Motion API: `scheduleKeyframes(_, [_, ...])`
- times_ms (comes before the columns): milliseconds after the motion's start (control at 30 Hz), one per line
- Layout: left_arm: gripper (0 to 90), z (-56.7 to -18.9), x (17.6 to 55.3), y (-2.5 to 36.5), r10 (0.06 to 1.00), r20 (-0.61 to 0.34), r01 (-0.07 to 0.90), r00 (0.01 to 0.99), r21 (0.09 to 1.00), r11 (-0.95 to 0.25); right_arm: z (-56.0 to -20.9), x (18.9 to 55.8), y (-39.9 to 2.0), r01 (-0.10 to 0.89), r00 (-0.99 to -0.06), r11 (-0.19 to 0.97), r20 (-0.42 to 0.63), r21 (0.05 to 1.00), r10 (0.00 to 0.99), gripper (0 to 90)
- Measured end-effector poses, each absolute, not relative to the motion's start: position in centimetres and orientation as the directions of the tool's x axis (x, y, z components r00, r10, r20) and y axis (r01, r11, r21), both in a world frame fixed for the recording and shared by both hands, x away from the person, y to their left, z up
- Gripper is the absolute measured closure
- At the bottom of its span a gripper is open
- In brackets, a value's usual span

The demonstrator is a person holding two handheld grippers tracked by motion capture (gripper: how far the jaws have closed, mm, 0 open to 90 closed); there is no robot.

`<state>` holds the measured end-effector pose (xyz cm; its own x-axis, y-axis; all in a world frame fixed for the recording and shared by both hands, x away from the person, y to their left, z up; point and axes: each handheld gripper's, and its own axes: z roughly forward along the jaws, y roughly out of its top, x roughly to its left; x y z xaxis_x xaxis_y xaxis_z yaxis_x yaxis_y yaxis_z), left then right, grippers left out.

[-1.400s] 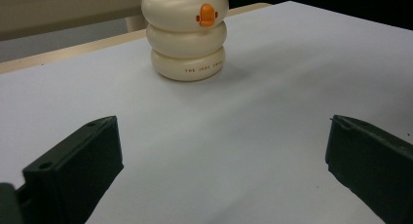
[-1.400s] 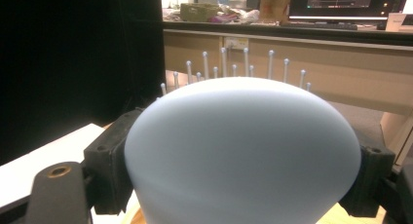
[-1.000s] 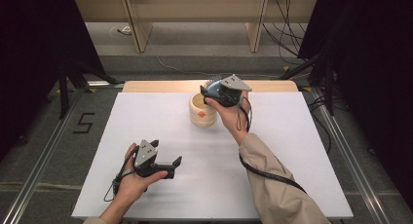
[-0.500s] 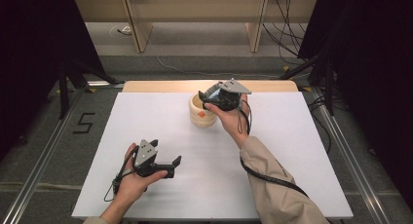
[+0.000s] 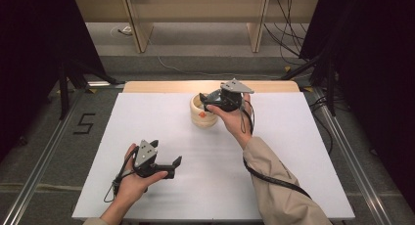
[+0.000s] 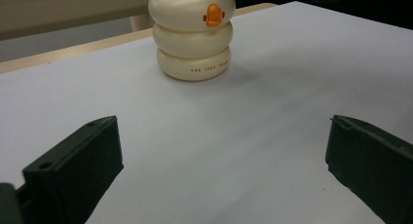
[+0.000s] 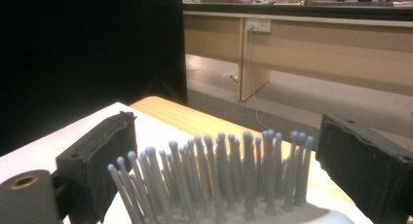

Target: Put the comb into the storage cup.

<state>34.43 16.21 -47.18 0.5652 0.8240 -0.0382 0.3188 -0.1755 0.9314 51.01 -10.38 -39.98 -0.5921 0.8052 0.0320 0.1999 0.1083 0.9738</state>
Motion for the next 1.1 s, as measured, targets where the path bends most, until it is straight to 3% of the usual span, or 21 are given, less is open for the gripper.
scheduleKeyframes(1100, [0.0,-47.2,34.5,16.3,0.828,-0.041,0.324,0.559,0.93,-0.173,-38.9,47.0,-14.7,0.213,-0.654,0.159,0.019,0.964,0.757,7.2])
